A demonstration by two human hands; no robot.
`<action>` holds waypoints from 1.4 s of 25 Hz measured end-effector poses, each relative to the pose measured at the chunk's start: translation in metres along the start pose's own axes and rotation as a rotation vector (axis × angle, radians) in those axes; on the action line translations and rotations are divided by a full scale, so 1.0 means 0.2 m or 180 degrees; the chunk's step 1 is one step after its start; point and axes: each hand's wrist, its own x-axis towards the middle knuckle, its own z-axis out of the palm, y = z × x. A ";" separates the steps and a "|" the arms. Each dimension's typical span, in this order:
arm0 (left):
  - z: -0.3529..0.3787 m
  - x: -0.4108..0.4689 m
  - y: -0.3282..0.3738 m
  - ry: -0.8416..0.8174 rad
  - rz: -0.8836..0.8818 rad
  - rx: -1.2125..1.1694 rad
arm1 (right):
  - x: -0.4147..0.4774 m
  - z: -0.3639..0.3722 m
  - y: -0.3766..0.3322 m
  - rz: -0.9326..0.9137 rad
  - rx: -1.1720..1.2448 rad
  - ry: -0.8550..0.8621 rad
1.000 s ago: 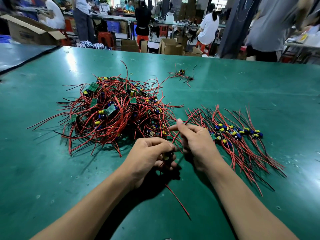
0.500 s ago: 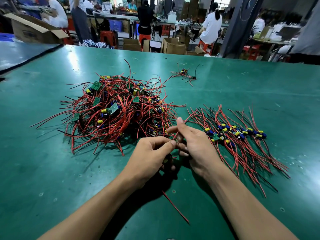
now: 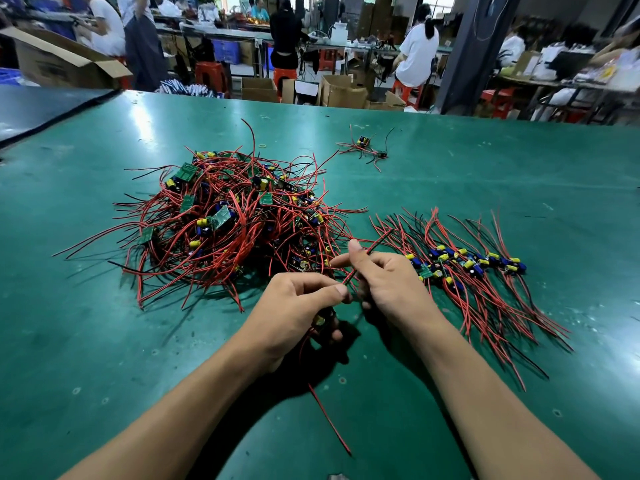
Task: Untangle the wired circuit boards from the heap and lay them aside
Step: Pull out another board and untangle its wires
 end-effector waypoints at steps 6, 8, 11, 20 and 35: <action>-0.01 -0.01 0.02 -0.0155 0.0017 0.0055 | 0.05 -0.04 -0.02 0.0176 0.0697 0.0380; -0.01 -0.01 0.02 -0.0154 0.0045 0.0011 | 0.05 -0.05 -0.05 0.0663 0.1619 0.0165; -0.01 0.00 0.01 -0.0177 0.0062 0.0033 | 0.04 -0.09 -0.10 0.1190 0.2511 -0.0474; -0.01 0.01 0.00 0.0046 -0.0052 -0.0191 | -0.03 0.03 -0.06 0.0697 0.1127 -0.0566; 0.00 -0.01 0.03 -0.0201 -0.0215 -0.0084 | 0.06 -0.06 0.00 0.0246 0.0882 0.0351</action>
